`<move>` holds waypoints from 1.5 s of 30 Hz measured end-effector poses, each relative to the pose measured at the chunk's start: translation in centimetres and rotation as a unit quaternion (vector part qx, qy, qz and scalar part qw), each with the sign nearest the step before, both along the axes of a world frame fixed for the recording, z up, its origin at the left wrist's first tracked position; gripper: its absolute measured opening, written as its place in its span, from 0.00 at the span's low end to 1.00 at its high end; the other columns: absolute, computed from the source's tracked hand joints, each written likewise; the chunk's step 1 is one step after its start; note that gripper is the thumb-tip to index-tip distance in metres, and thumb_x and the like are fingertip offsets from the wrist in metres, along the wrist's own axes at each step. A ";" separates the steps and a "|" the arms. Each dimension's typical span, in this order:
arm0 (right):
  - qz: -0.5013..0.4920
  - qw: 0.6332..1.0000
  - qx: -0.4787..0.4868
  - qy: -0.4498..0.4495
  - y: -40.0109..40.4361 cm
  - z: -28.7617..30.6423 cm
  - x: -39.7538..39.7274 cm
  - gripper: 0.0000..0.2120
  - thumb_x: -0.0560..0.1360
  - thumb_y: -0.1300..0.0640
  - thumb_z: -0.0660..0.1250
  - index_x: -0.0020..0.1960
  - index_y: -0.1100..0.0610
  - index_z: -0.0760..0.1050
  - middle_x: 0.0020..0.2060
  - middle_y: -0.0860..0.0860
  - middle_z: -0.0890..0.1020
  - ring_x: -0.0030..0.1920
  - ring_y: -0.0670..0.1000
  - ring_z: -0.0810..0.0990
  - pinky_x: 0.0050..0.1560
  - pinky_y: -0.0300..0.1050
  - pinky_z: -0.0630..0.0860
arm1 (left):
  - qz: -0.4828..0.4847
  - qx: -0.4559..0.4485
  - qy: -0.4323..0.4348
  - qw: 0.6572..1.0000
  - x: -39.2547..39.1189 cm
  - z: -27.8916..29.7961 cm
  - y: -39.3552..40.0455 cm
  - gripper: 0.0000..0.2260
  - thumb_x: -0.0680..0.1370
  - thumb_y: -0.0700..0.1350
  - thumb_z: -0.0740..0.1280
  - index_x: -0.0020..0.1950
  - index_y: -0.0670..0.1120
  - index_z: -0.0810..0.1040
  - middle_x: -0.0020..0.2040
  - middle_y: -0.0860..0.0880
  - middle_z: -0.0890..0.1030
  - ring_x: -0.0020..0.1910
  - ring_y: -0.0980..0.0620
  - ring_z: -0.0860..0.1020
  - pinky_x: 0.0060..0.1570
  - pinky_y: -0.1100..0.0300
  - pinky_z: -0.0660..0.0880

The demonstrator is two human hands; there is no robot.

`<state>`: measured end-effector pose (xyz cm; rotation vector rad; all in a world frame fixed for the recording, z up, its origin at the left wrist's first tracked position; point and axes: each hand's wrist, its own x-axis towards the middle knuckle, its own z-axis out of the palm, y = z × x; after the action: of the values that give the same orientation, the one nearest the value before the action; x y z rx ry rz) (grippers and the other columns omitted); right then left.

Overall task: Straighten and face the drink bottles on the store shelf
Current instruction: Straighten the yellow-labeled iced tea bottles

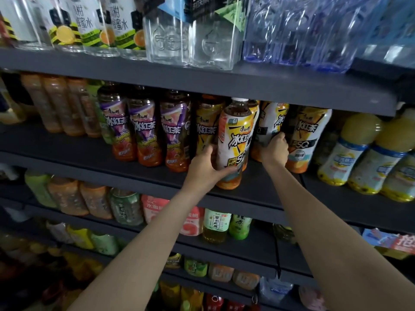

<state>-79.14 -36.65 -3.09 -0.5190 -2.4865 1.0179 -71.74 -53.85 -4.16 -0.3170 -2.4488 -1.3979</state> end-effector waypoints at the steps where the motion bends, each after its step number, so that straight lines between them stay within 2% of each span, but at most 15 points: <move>1: 0.003 1.000 -0.001 -0.003 0.2 -0.1 -0.1 0.25 0.76 0.57 0.68 0.66 0.66 0.61 0.65 0.62 0.70 0.65 0.64 0.71 0.59 0.57 0.70 | 0.000 0.001 0.000 1.000 0.0 -0.1 0.0 0.27 0.69 0.51 0.75 0.63 0.42 0.71 0.61 0.48 0.78 0.59 0.51 0.76 0.54 0.60 0.73; 4: 0.017 1.000 -0.020 -0.018 1.0 -0.6 0.6 0.22 0.77 0.59 0.66 0.66 0.67 0.62 0.63 0.64 0.73 0.62 0.65 0.72 0.55 0.56 0.72 | -0.005 -0.005 0.002 1.000 0.0 -0.4 0.0 0.28 0.69 0.51 0.74 0.63 0.41 0.71 0.61 0.47 0.78 0.60 0.50 0.75 0.56 0.59 0.73; 6: 0.018 0.998 -0.031 0.043 1.5 -1.0 2.1 0.20 0.77 0.58 0.65 0.64 0.68 0.65 0.58 0.64 0.76 0.58 0.65 0.75 0.48 0.52 0.71 | -0.008 -0.014 0.004 1.000 0.0 -0.5 0.0 0.29 0.69 0.53 0.74 0.64 0.41 0.70 0.62 0.47 0.77 0.61 0.49 0.75 0.59 0.54 0.73; 9: 0.078 0.977 -0.093 0.177 0.6 -0.3 5.7 0.19 0.76 0.53 0.67 0.61 0.64 0.71 0.51 0.56 0.79 0.52 0.54 0.78 0.43 0.37 0.71 | -0.007 -0.011 0.006 1.000 0.2 -0.4 0.0 0.28 0.69 0.52 0.74 0.64 0.41 0.70 0.62 0.46 0.77 0.61 0.49 0.75 0.58 0.56 0.73; 11: 0.175 0.956 -0.160 0.173 -1.3 0.8 7.7 0.21 0.75 0.50 0.68 0.63 0.61 0.72 0.52 0.49 0.78 0.51 0.45 0.76 0.42 0.26 0.70 | -0.001 -0.007 0.009 1.000 0.6 -0.3 0.2 0.28 0.70 0.51 0.74 0.64 0.41 0.70 0.61 0.45 0.78 0.60 0.48 0.76 0.53 0.61 0.72; 15: 0.252 0.957 -0.071 0.127 -4.6 0.7 8.0 0.29 0.67 0.54 0.77 0.63 0.61 0.69 0.54 0.53 0.78 0.55 0.50 0.76 0.46 0.30 0.68 | -0.016 -0.053 0.006 0.998 1.2 0.0 0.0 0.28 0.72 0.46 0.73 0.68 0.40 0.68 0.61 0.42 0.77 0.60 0.44 0.75 0.45 0.70 0.66; 21: 0.198 0.966 -0.069 0.153 -3.0 0.5 8.7 0.25 0.66 0.59 0.78 0.59 0.61 0.72 0.51 0.52 0.80 0.50 0.48 0.77 0.41 0.26 0.70 | -0.035 -0.153 0.024 0.987 1.2 1.2 -2.0 0.25 0.75 0.43 0.69 0.70 0.43 0.68 0.67 0.45 0.73 0.65 0.47 0.71 0.62 0.60 0.67; 25: 0.110 0.980 -0.046 0.157 0.4 0.3 8.4 0.25 0.66 0.56 0.78 0.56 0.62 0.71 0.51 0.57 0.79 0.51 0.56 0.77 0.44 0.42 0.71 | -0.030 -0.168 0.036 0.985 0.8 1.4 -1.1 0.23 0.76 0.41 0.67 0.71 0.44 0.67 0.67 0.45 0.72 0.65 0.47 0.71 0.62 0.59 0.67; 27: 0.088 0.984 -0.041 0.149 1.5 0.5 7.3 0.24 0.66 0.56 0.78 0.56 0.63 0.70 0.51 0.58 0.78 0.52 0.57 0.76 0.43 0.42 0.68 | -0.045 -0.158 0.024 0.986 0.5 1.2 0.0 0.24 0.76 0.40 0.67 0.71 0.44 0.66 0.68 0.44 0.71 0.66 0.47 0.70 0.64 0.59 0.66; 30: 0.080 0.987 -0.023 0.140 1.5 0.7 5.7 0.23 0.68 0.57 0.76 0.55 0.63 0.68 0.51 0.59 0.75 0.51 0.57 0.74 0.41 0.37 0.62 | -0.051 -0.148 0.013 0.988 -0.1 0.9 1.6 0.26 0.76 0.40 0.66 0.73 0.45 0.63 0.70 0.45 0.67 0.70 0.48 0.65 0.63 0.67 0.59; 34: 0.105 0.983 -0.019 0.149 0.6 0.0 4.7 0.30 0.70 0.58 0.74 0.67 0.65 0.64 0.62 0.60 0.71 0.63 0.58 0.71 0.50 0.36 0.65 | 0.011 -0.123 0.039 0.992 -0.6 1.1 3.0 0.22 0.77 0.39 0.65 0.70 0.47 0.66 0.70 0.45 0.66 0.67 0.50 0.67 0.54 0.76 0.56; 37: 0.126 0.979 -0.030 0.155 1.4 -0.5 5.5 0.33 0.71 0.59 0.74 0.70 0.65 0.62 0.64 0.60 0.71 0.66 0.58 0.70 0.59 0.39 0.66 | 0.014 -0.160 0.066 0.985 -0.1 1.1 4.0 0.23 0.77 0.39 0.64 0.71 0.51 0.67 0.76 0.43 0.54 0.74 0.45 0.56 0.67 0.63 0.58; 40: 0.053 0.968 -0.025 0.245 3.7 -0.8 7.1 0.29 0.71 0.59 0.73 0.67 0.67 0.66 0.60 0.63 0.73 0.63 0.60 0.72 0.59 0.46 0.69 | 0.002 -0.194 0.061 0.979 -0.3 0.7 4.5 0.25 0.78 0.40 0.63 0.73 0.54 0.63 0.77 0.43 0.46 0.76 0.43 0.47 0.72 0.51 0.53; 42: 0.000 0.967 -0.028 0.253 5.4 -0.6 7.7 0.30 0.72 0.59 0.72 0.68 0.68 0.63 0.62 0.64 0.70 0.65 0.60 0.68 0.61 0.44 0.66 | -0.004 -0.212 0.040 0.976 -0.8 0.0 4.7 0.27 0.77 0.40 0.64 0.74 0.55 0.62 0.77 0.41 0.46 0.76 0.41 0.49 0.73 0.49 0.54; 45: -0.005 0.982 -0.049 0.183 7.4 -0.1 6.2 0.36 0.73 0.57 0.72 0.73 0.67 0.56 0.69 0.62 0.64 0.71 0.59 0.62 0.67 0.47 0.61 | -0.021 -0.227 0.017 0.974 -1.3 -0.9 4.9 0.29 0.76 0.39 0.66 0.74 0.54 0.62 0.76 0.41 0.50 0.74 0.40 0.55 0.71 0.52 0.57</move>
<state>-72.89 -29.23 -3.20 -0.3366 -2.1158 1.1219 -73.00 -48.92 -5.06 -0.4876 -2.7248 -0.8213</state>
